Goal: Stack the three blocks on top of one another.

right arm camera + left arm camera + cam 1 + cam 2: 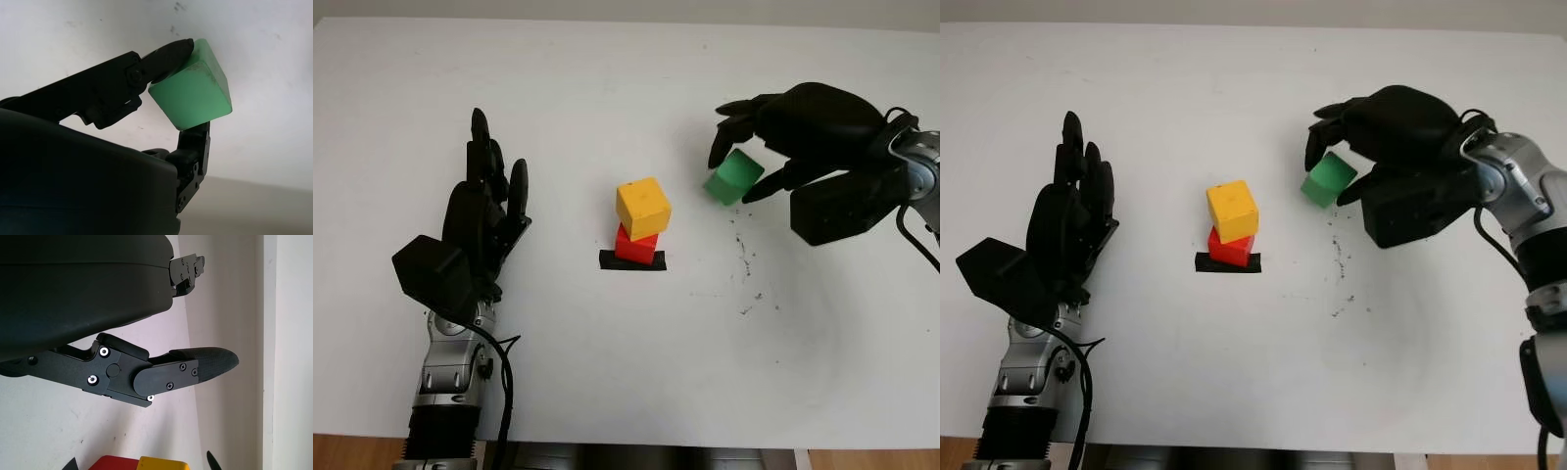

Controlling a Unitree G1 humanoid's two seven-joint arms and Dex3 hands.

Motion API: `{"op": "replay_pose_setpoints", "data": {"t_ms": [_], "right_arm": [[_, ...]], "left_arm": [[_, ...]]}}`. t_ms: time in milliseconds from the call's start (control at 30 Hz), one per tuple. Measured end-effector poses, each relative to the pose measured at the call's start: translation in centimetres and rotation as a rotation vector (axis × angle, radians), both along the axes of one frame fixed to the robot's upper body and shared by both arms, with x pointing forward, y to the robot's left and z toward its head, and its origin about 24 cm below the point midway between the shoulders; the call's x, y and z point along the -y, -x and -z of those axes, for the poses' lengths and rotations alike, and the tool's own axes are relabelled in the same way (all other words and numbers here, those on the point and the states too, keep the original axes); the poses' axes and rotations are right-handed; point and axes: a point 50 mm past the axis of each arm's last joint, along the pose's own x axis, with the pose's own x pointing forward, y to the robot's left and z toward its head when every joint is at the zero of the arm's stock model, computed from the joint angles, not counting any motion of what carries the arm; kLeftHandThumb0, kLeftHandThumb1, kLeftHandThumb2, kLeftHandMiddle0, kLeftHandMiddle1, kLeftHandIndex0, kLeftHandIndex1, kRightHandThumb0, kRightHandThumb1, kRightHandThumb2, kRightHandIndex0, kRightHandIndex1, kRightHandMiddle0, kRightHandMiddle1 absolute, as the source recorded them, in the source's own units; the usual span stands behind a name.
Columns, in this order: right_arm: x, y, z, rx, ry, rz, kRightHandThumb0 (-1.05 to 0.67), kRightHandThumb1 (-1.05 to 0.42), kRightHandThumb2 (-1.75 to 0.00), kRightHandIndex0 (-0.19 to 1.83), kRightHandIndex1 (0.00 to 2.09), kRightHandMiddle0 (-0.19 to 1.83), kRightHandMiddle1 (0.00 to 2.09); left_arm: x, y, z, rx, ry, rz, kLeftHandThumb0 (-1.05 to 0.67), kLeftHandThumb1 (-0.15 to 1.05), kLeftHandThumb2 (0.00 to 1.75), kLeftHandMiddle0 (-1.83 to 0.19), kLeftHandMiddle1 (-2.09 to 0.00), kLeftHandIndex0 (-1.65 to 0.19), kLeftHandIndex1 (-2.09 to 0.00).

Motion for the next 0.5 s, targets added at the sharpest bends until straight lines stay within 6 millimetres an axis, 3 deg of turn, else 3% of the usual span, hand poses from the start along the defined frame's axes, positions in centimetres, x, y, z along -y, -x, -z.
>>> {"op": "replay_pose_setpoints", "data": {"t_ms": [133, 500], "right_arm": [[0.1, 0.0, -0.5, -0.06, -0.171, 0.028, -0.4, -0.98, -0.06, 0.28, 0.04, 0.32, 1.45], [0.3, 1.3, -2.1, -0.176, -0.484, 0.053, -0.38, -0.99, -0.06, 0.29, 0.05, 0.25, 1.63]], "left_arm": [[0.0, 0.0, 0.0, 0.0, -0.001, 0.001, -0.73, 1.05, 0.59, 0.19, 0.0, 0.19, 0.0], [0.0, 0.0, 0.1, -0.008, -0.002, 0.002, -0.72, 1.05, 0.58, 0.19, -0.01, 0.19, 0.0]]}}
